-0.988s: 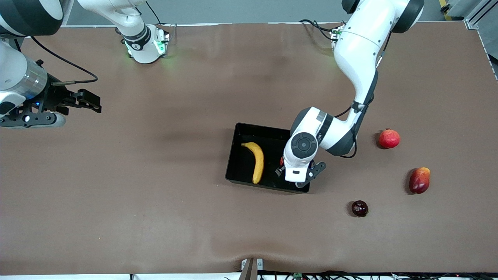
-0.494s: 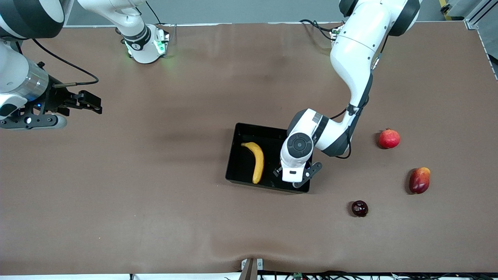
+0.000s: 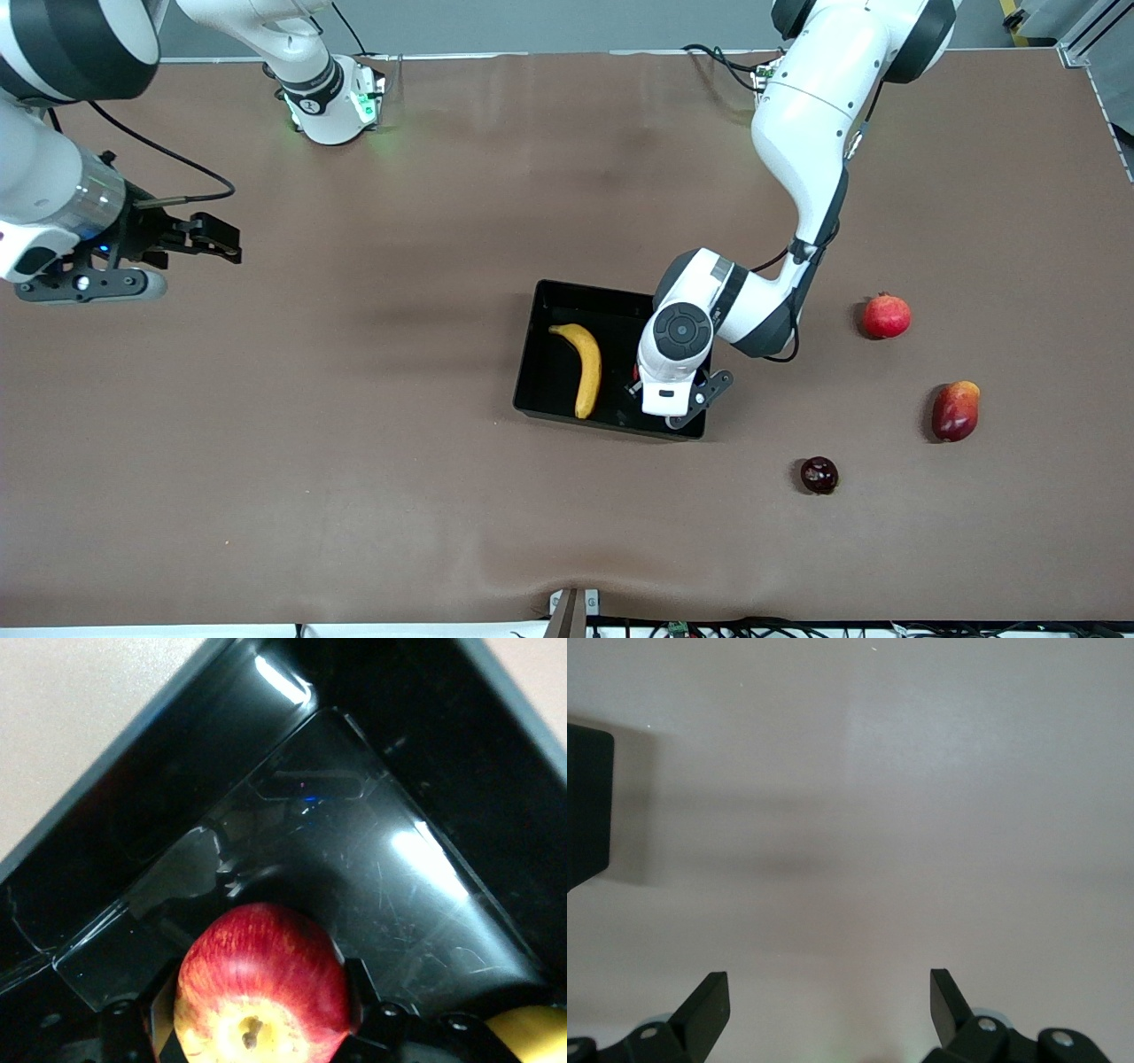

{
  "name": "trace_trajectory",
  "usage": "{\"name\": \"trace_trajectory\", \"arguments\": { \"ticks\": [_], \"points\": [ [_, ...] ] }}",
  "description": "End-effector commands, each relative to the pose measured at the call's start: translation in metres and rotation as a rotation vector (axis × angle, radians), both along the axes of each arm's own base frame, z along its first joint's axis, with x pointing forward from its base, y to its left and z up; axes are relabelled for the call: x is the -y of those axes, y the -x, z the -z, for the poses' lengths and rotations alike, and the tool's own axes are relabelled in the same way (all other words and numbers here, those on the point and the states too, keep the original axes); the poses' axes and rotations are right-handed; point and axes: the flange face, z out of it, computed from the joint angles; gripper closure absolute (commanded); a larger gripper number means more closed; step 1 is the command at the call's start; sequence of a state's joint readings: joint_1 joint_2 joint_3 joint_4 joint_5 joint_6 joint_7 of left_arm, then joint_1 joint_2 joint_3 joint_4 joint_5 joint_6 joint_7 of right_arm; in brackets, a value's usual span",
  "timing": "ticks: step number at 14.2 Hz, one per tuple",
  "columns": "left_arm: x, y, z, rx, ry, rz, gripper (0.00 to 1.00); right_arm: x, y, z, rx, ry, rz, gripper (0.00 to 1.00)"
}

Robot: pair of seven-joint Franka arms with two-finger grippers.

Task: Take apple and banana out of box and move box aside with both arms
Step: 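Lower the left gripper into the tray and grasp the red apple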

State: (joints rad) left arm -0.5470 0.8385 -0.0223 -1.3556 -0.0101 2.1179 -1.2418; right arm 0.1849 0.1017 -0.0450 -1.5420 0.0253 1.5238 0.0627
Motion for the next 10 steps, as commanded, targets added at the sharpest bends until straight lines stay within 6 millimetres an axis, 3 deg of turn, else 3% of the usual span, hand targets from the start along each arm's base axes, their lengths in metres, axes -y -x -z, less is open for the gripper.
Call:
{"name": "trace_trajectory", "arguments": {
  "ticks": [1,5,7,10],
  "points": [
    [0.002,-0.003,-0.030,0.041,-0.005,0.009,1.00,-0.028,-0.003,0.003,0.014,0.002,0.002,0.00],
    [-0.006,-0.007,-0.082,0.056,0.002,-0.002,1.00,-0.069,0.000,0.008,0.030,0.010,0.053,0.00],
    [-0.011,-0.007,-0.116,0.074,0.011,-0.007,1.00,-0.078,-0.001,0.012,0.032,0.010,0.062,0.00],
    [-0.022,-0.008,-0.150,0.083,0.013,0.026,1.00,-0.081,-0.002,0.016,0.024,-0.003,0.064,0.00]
  ]
}}
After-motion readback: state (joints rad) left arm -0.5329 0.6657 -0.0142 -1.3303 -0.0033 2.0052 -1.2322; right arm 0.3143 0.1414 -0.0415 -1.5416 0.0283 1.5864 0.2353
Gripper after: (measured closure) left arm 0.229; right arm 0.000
